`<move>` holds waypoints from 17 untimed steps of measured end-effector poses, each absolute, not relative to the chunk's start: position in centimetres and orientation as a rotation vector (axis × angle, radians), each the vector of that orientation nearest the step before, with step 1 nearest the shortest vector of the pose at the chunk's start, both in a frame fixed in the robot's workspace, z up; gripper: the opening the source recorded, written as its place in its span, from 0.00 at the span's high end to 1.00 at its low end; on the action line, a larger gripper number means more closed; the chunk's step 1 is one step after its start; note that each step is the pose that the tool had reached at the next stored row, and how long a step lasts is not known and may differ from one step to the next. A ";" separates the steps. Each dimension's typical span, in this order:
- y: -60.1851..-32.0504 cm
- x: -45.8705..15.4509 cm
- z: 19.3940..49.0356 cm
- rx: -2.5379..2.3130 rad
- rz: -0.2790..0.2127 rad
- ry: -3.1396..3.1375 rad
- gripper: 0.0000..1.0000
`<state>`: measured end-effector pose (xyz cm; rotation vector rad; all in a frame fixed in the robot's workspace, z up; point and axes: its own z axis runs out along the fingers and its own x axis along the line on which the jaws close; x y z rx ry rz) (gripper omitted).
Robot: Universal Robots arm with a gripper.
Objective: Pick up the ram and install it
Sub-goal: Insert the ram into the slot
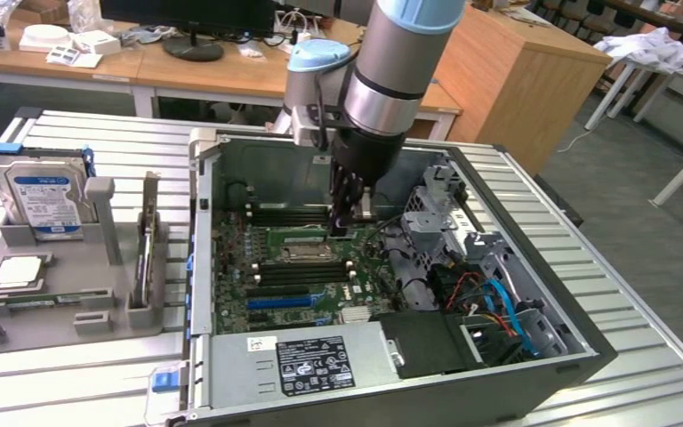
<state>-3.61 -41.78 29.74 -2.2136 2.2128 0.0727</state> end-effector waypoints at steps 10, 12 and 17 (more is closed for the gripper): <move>-41.8 -3.6 29.0 -2.214 0.073 2.213 0.87; -41.8 -3.6 28.9 -2.214 0.073 2.213 0.87; -41.8 -3.6 28.6 -2.213 0.073 2.213 0.87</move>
